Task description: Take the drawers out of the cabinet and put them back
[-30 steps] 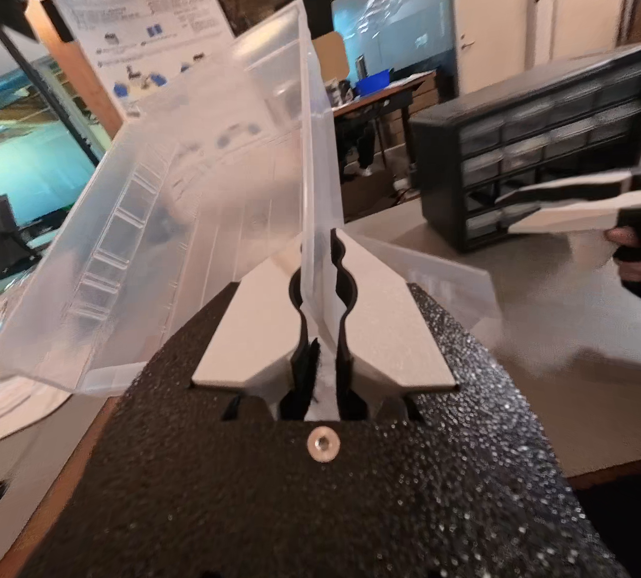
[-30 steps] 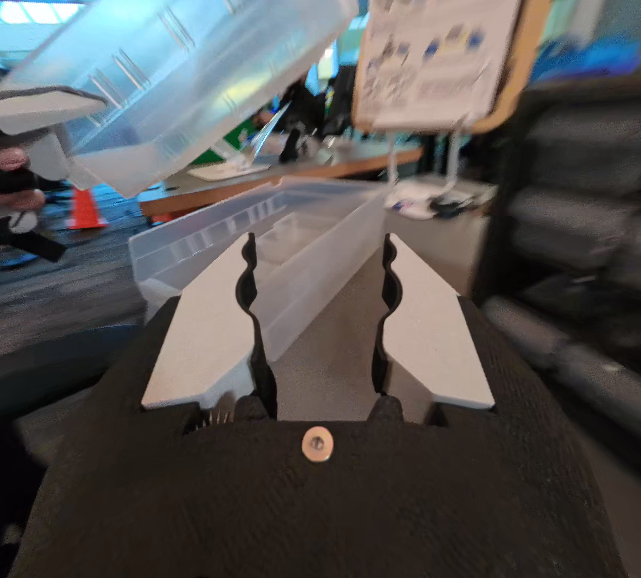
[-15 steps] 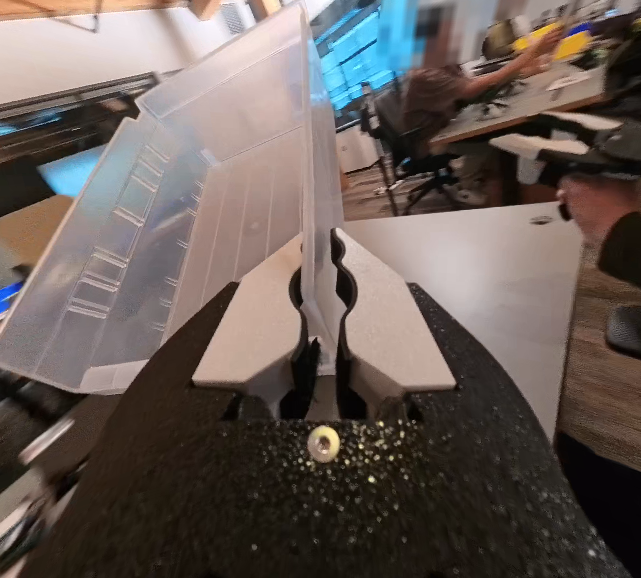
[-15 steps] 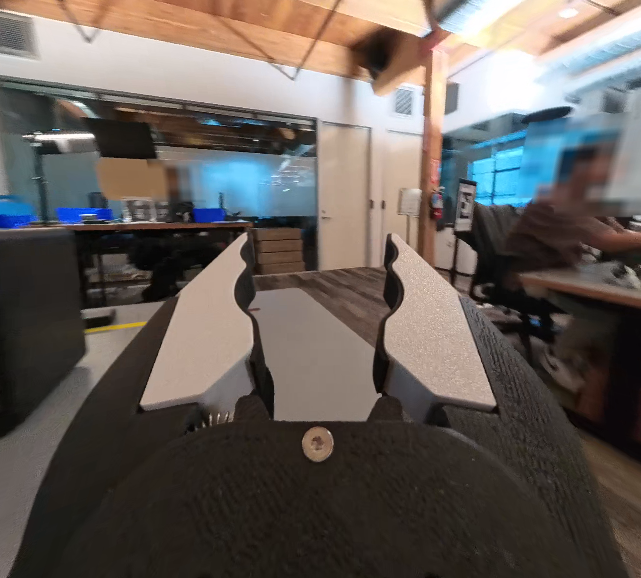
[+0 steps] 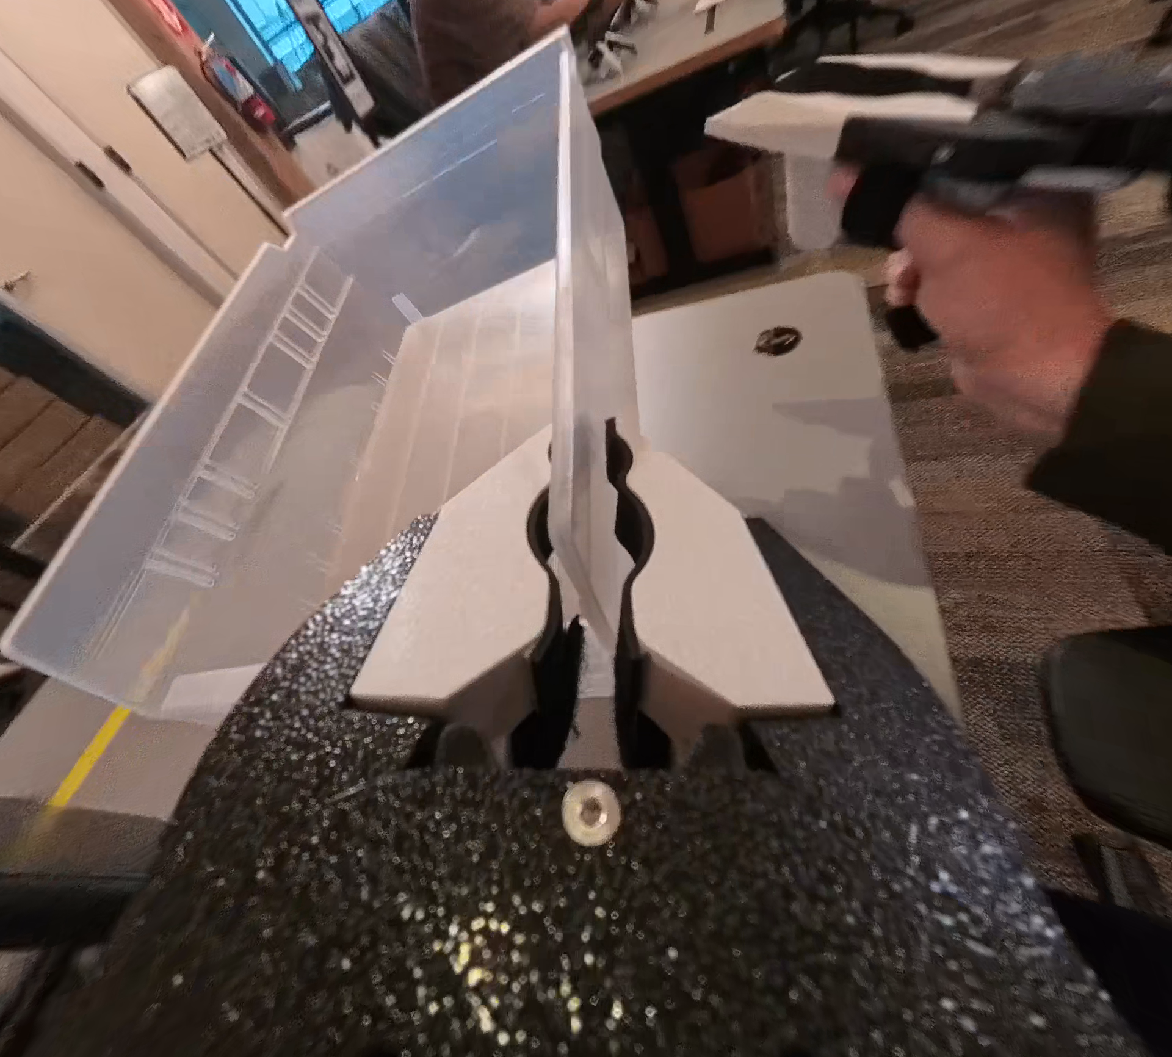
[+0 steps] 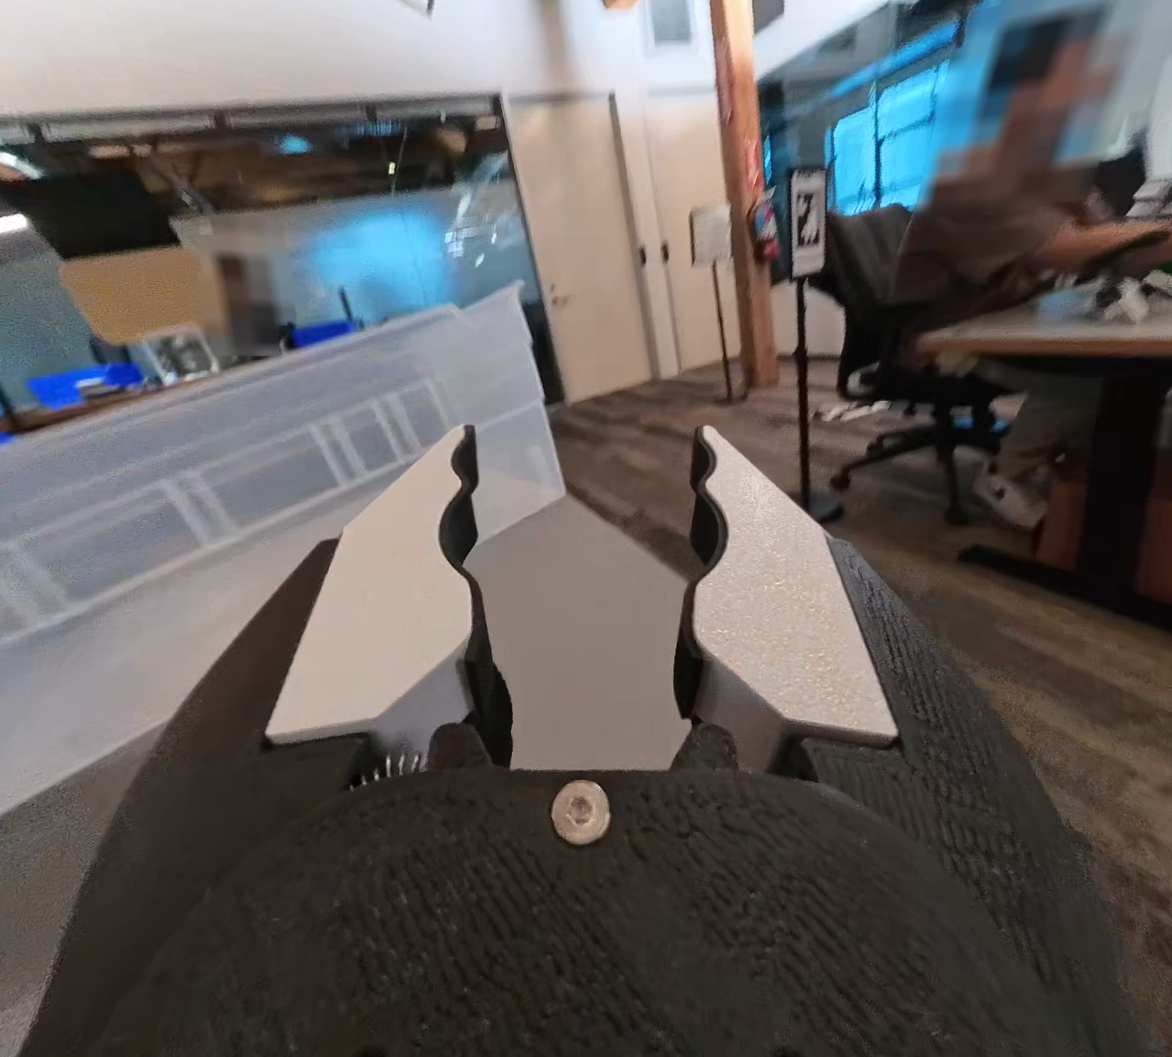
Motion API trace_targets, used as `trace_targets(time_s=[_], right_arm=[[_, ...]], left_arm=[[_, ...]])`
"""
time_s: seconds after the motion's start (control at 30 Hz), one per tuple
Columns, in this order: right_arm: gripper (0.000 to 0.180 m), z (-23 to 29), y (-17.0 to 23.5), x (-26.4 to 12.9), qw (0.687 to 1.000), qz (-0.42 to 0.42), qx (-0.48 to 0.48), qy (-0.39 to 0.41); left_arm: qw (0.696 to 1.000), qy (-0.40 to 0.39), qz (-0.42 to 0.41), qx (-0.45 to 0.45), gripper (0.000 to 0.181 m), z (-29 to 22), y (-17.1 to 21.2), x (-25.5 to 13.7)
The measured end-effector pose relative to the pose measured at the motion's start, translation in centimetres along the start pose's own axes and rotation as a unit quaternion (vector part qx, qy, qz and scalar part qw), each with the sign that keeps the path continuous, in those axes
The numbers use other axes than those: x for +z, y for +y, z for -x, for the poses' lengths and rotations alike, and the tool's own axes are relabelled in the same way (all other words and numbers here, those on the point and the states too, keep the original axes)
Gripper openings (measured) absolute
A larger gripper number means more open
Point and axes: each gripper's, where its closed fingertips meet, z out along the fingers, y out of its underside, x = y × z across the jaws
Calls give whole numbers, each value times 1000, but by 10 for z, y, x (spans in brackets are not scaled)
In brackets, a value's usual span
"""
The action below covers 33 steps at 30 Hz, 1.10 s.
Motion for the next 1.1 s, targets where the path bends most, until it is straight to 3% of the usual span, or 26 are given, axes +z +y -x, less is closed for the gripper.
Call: trace_targets(time_s=[0.17,0.4,0.47,0.5,0.63,0.73,0.83,0.9,1.0,1.1], right_arm=[[69,19,27,14,997,57,26,-41],[78,45,36,19,995,74,-26,-65],[82,52,42,20,993,86,-44,-68],[82,56,47,19,991,100,-49,-73],[90,80,58,7,988,128,-28,-85],[119,105,55,1,989,126,-34,-73],[140,154,60,-15,981,156,-37,-110],[145,172,66,-25,976,171,-83,-110],[146,180,80,-33,967,202,-113,-103],[146,184,101,-33,965,232,-42,-116]], left_arm=[[998,-19,58,-15,5,2,55,41],[999,-29,37,-27,4,-3,77,43],[999,-33,34,-13,10,-8,80,30],[999,-11,35,-16,24,-15,76,18],[998,-11,2,-54,63,-3,50,-72],[992,-99,-13,-77,74,38,53,-164],[967,-226,-26,-116,75,79,76,-268],[938,-297,-55,-170,63,96,93,-339],[878,-405,-80,-245,69,112,126,-438],[795,-558,18,-236,78,119,186,-535]])
